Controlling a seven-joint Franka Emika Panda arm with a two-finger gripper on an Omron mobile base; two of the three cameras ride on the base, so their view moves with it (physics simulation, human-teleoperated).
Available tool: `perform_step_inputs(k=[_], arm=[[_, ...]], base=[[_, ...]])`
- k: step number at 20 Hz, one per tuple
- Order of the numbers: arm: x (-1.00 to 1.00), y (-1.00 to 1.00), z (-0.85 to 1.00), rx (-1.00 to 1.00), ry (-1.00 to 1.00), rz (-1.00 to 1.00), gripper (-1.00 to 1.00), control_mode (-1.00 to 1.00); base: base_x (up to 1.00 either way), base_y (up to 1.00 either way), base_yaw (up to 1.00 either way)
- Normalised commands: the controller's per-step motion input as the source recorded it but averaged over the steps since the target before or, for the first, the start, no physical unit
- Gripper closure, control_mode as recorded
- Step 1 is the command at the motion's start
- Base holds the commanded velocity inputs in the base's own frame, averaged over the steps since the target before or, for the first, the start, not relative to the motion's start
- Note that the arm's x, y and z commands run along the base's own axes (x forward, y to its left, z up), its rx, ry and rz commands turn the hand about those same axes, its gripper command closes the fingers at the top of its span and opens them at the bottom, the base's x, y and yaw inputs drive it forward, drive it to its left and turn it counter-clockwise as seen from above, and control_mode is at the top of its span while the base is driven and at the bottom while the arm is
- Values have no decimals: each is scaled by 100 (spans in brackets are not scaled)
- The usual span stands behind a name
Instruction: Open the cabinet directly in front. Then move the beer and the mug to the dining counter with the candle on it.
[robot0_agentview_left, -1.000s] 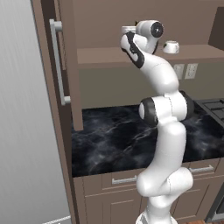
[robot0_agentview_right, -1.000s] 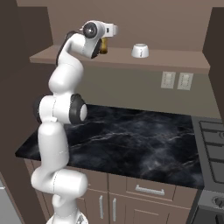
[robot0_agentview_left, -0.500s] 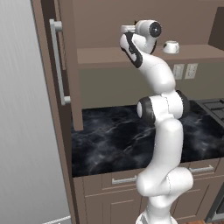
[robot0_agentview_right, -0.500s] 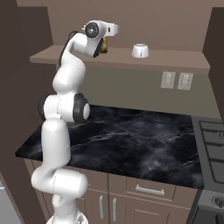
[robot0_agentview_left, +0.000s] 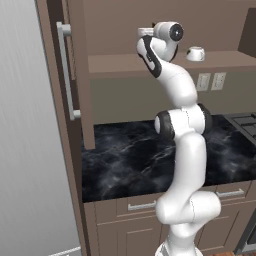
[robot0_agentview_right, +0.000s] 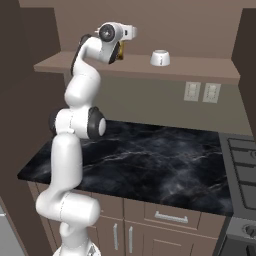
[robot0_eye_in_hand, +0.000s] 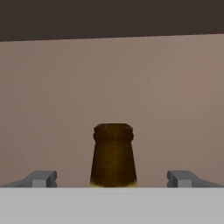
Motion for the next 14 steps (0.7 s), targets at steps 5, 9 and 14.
perform_step_inputs(k=[5,9,14], arm=[[8,0,-2,0,0,0,100,-100],[4,0,0,0,0,1,100,-100],[4,0,0,0,0,1,100,-100]], base=[[0,0,0],[0,0,0],[0,0,0]])
